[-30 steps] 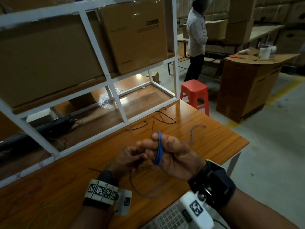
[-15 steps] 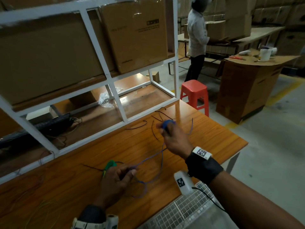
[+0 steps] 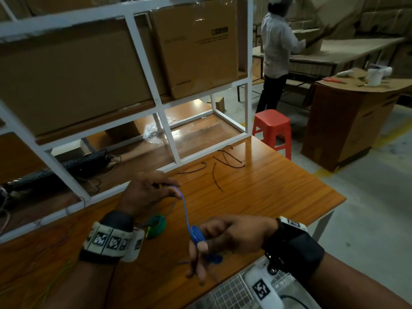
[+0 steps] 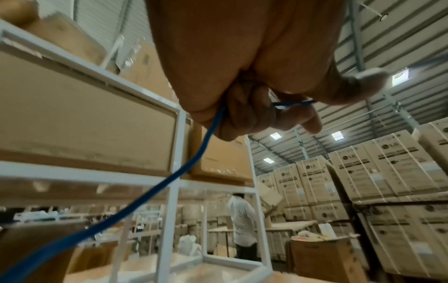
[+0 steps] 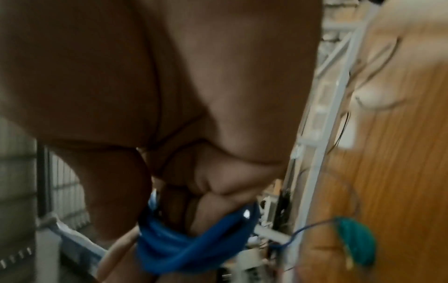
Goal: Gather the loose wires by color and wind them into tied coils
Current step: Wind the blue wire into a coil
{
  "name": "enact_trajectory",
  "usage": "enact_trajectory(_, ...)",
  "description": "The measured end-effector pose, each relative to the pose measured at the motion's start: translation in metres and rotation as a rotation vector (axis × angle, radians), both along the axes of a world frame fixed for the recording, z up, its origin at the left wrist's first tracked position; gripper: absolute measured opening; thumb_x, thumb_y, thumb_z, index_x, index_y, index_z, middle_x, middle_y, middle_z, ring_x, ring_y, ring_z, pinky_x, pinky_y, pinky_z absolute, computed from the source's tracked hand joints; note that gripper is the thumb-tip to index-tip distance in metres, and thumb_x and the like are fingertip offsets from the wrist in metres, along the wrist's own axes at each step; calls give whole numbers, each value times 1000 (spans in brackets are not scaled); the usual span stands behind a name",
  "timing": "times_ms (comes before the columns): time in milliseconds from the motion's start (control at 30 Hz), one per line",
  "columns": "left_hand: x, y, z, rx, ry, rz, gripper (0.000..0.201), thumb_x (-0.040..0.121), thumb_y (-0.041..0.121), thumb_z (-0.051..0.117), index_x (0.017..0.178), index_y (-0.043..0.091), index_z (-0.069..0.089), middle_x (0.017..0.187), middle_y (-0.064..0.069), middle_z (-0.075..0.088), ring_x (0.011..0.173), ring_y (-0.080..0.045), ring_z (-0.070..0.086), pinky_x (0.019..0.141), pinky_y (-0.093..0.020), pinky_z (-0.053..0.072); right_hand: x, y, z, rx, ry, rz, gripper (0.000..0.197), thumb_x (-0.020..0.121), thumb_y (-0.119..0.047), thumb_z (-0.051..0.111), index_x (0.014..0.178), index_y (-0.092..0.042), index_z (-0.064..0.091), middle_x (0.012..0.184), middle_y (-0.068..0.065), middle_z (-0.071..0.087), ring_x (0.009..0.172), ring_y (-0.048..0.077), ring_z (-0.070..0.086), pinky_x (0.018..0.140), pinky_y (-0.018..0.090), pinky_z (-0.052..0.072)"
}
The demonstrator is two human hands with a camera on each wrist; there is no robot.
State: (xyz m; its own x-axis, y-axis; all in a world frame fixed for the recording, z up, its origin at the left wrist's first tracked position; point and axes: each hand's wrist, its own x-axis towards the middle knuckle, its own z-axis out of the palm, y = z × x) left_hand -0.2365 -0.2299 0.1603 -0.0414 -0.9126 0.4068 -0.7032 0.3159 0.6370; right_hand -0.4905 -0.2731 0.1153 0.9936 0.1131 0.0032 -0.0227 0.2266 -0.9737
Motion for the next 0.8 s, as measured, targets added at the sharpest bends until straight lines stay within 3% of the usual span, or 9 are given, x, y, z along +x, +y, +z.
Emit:
enact_trajectory(100,-18,-11,-21,-2,237,-116,49,82,61,66,93,15,78,82,12,73,71,-3,65,62,-17,50,5,-1,23,345,-235,-18,20,100,-14,54,117,-4,60,109,13,74,115,25,68,111,45,43)
enact_trajectory(200,-42,-12,-48,141,476,-185,24,82,49,73,93,28,77,89,-10,71,83,-30,66,76,-46,57,8,-7,46,648,-406,-255,24,102,-9,53,123,1,56,125,26,65,122,30,65,110,41,49)
enact_trajectory(267,-65,-4,-62,143,472,-99,18,80,53,72,83,37,77,72,-7,66,70,-28,59,64,-37,51,8,-16,56,702,-467,-474,29,107,-14,41,128,-1,55,137,22,63,135,30,55,118,37,39)
enact_trajectory(400,-86,11,-91,187,381,51,17,89,47,70,101,37,77,52,2,50,51,-9,50,54,-25,41,8,-44,54,792,-485,-892,34,112,-20,32,136,-2,50,142,20,62,138,27,55,123,37,35)
enact_trajectory(500,-74,23,-107,167,304,192,26,83,56,72,95,33,75,48,7,29,46,-9,33,49,-26,30,15,-60,27,284,-280,-1231,37,114,-27,27,127,-15,59,132,8,70,130,18,60,116,37,41)
enact_trajectory(600,-59,34,-108,113,161,247,29,85,61,66,78,33,73,43,8,44,39,-3,38,42,-24,26,16,-71,-9,-508,161,-1548,28,113,-30,35,117,-17,59,109,9,67,92,20,65,81,41,53)
enact_trajectory(667,-51,40,-102,121,-5,236,36,84,63,58,71,33,73,54,12,58,45,-3,51,43,-24,32,12,-72,-32,-739,237,-1474,27,113,-29,35,98,-17,55,87,4,60,66,15,55,60,31,42)
enact_trajectory(733,-42,45,-88,134,-125,259,34,84,60,56,73,33,74,58,13,62,52,-3,57,44,-21,36,10,-69,-56,-938,260,-1259,34,112,-30,36,83,-16,47,74,3,51,60,17,46,59,33,35)
enact_trajectory(800,-32,48,-67,139,-178,282,17,88,53,64,78,40,70,64,16,65,63,-1,61,46,-15,41,9,-62,-69,-1070,290,-1011,45,112,-38,35,84,-8,53,77,11,58,64,26,53,62,42,41)
